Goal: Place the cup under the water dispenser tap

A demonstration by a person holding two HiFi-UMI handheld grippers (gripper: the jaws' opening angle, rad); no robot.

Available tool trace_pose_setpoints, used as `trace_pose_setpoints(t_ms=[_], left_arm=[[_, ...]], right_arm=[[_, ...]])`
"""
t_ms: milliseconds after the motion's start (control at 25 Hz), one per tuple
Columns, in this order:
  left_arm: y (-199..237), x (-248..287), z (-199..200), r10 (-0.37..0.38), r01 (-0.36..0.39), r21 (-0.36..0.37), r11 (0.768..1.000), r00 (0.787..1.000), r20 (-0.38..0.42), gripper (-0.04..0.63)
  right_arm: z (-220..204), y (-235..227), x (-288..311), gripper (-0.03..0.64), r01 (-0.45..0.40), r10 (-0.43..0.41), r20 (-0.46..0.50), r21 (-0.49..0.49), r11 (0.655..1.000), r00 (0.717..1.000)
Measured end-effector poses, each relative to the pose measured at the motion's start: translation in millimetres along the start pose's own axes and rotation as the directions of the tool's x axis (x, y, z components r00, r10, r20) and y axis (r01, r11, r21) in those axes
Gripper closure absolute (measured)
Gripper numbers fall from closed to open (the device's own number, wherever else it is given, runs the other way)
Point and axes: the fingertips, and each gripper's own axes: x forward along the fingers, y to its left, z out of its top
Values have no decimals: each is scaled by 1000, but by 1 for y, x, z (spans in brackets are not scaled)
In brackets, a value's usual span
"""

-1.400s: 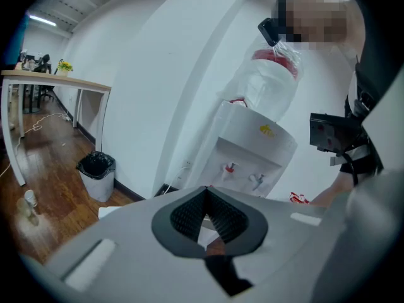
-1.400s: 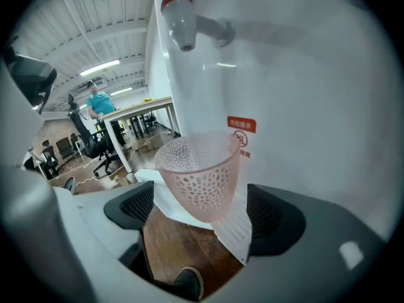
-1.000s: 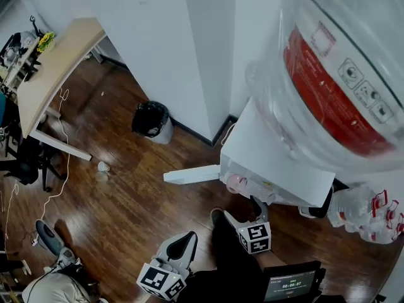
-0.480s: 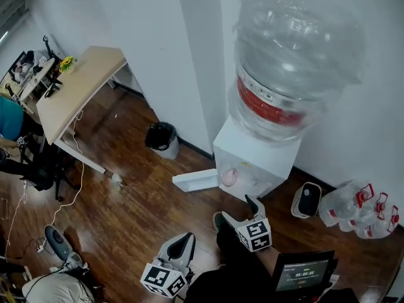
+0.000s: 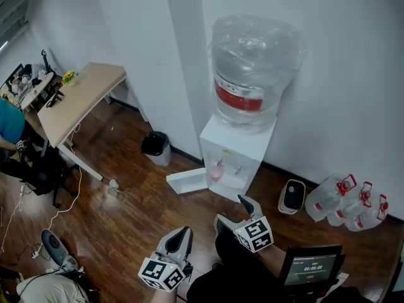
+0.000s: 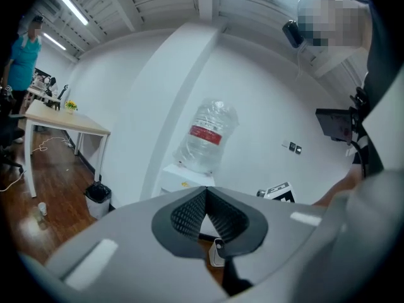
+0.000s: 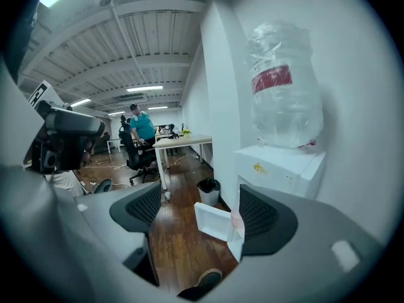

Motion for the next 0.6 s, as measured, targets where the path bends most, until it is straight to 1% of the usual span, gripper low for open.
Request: trace_pose_setpoints(t_ms=[80, 200, 320, 360, 400, 440, 520, 560, 600], left_arm=[[-14, -12, -1, -14, 14, 0, 1000, 1000, -8, 594], [-26, -27, 2, -18, 18, -5, 1000, 1000, 6, 594], [-25, -38, 3, -2, 2, 0, 1000, 1000, 16, 594], [-24, -40, 2, 5, -5, 4, 1000, 1000, 15, 594], [-25, -41, 2, 11, -11, 9, 1000, 1000, 16, 594], [-26, -42, 3, 17, -18, 12, 1000, 1000, 20, 594], [-25, -43, 7, 29, -29, 16, 999, 999, 28, 594], [-24, -43, 8, 32, -33, 17, 999, 999, 33, 594], [-24, -44, 9, 35, -35, 15, 999, 999, 40, 594]], right_arm=[[5, 11, -19, 230, -16, 15, -27, -16, 1000, 1000], [10, 18, -38, 235, -47, 42, -69, -76, 996, 997], [26, 25, -55, 238, -75, 72, -56, -48, 996, 996], [32, 27, -63, 268, -88, 86, -52, -31, 996, 995], [39, 29, -72, 320, -106, 105, -45, -16, 994, 993], [46, 31, -80, 341, -129, 129, -34, -5, 992, 991], [65, 36, -93, 355, -183, 183, 8, 6, 983, 983], [75, 39, -100, 400, -203, 202, 41, 7, 979, 978], [85, 42, -108, 475, -213, 212, 77, 8, 977, 974]])
